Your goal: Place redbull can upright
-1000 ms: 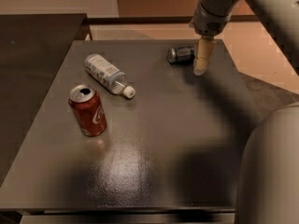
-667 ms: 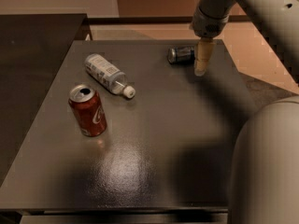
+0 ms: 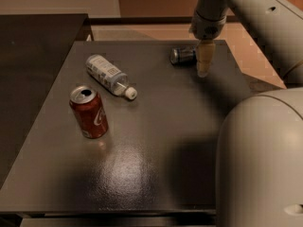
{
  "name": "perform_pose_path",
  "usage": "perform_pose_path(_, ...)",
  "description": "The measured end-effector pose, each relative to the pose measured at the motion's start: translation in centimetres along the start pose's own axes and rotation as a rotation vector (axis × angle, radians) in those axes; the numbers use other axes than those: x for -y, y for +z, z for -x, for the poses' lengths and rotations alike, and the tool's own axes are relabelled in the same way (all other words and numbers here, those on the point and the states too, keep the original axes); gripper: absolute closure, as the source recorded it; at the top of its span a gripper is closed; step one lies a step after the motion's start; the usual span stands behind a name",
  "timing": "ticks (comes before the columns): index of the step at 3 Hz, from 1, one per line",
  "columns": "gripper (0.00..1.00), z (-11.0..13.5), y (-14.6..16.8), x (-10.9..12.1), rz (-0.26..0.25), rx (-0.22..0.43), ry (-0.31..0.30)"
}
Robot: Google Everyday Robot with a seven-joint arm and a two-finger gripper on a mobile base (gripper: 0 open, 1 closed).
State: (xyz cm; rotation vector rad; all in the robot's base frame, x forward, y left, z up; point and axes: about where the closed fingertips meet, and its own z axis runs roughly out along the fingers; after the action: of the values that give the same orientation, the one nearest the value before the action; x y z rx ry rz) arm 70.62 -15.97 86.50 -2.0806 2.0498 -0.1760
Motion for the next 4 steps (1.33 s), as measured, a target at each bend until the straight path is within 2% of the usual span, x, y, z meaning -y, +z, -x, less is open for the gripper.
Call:
perform_pose_path(2,0.0,0.1,1.3,0.3,0.036,-0.032,-0.041)
perform_pose_path(3,0.08,-0.3,1.9,0.3,0.056,-0.053,-0.047)
perform_pose_path(4,0.26,-0.8,2.3,0.4,0.074,-0.067,-0.045)
